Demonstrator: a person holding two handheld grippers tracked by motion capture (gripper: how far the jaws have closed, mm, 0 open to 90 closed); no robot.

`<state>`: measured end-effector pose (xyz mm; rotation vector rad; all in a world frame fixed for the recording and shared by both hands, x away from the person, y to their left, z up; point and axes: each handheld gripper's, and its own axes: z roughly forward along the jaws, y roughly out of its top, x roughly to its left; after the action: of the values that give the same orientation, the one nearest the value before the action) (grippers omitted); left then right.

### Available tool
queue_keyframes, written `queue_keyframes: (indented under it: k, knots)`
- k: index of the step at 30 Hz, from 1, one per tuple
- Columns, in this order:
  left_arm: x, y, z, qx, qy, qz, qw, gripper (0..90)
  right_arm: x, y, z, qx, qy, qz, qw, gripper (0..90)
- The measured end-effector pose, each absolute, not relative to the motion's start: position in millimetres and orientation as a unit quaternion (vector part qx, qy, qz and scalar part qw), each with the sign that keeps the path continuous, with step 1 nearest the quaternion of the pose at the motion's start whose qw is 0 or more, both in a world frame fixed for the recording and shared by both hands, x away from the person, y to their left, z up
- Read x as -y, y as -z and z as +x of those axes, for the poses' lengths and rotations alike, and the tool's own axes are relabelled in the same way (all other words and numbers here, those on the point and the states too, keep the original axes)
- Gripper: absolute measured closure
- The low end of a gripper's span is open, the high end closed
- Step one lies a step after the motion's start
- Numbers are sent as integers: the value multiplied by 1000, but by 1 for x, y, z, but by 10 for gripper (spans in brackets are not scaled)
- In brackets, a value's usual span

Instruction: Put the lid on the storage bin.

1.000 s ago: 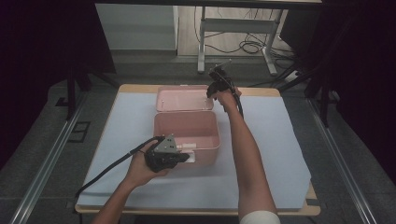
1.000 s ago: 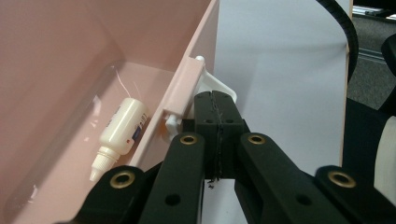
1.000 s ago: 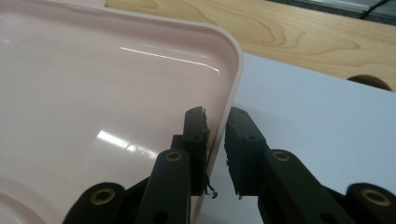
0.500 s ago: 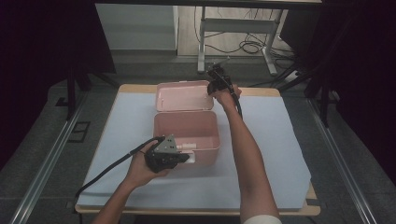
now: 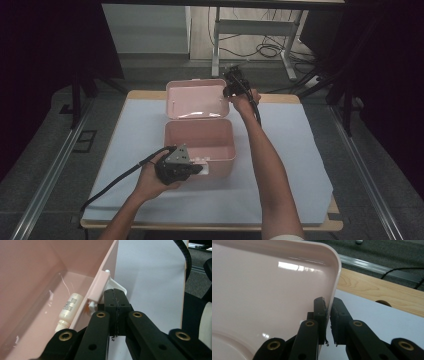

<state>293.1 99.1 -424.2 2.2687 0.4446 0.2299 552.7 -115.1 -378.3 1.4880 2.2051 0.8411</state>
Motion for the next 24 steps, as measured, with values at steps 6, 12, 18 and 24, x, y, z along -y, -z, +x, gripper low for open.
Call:
queue_keyframes:
  k: [6,12,18,24]
  knots:
    - [-99,425,294,-181,-89,893,403,900,116,376,548,-772,-311,523,186,839]
    - [-99,424,294,-178,-89,896,398,900,117,373,545,-769,-317,522,189,840]
    - [-99,424,294,-179,-89,895,398,900,117,367,538,-763,-328,518,206,845]
    - [-100,424,294,-180,-87,895,398,900,119,363,526,-754,-347,506,234,847]
